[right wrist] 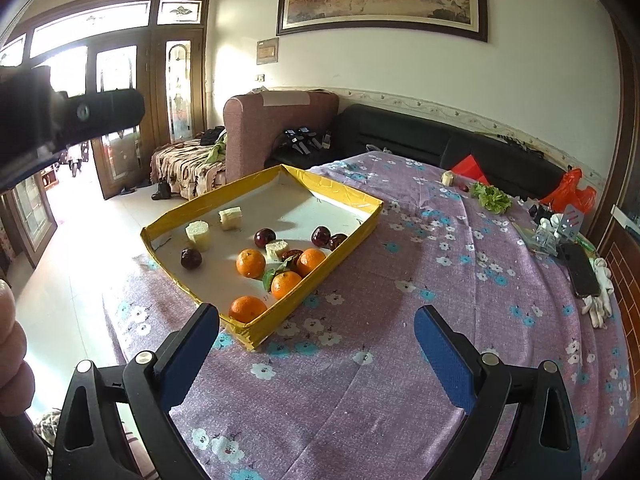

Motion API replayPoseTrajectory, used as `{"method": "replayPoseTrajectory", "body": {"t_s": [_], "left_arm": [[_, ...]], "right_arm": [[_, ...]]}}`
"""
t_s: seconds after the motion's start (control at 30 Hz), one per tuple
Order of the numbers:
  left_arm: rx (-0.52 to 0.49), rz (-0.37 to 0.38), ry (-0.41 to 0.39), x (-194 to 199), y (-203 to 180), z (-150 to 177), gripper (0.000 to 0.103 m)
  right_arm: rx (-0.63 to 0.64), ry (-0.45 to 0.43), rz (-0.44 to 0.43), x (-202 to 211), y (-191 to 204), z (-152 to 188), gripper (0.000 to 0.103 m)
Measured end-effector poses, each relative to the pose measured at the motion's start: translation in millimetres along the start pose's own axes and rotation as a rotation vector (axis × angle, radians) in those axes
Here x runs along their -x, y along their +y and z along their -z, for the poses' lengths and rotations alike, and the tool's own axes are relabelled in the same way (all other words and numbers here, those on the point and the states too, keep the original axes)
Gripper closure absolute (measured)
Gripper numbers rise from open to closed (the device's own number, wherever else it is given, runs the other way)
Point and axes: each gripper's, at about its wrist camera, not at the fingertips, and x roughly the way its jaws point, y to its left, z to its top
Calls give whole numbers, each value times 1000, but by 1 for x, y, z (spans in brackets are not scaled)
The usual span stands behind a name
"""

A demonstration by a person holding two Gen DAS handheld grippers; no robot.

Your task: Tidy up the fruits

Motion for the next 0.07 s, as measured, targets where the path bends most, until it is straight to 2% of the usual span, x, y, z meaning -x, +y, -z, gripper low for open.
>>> {"method": "replayPoseTrajectory", "body": {"t_s": [0.07], "left_arm": [[-30, 8, 42, -8, -8, 1, 0]], "right_arm": [[-28, 15, -4, -2, -9, -1, 3]]}}
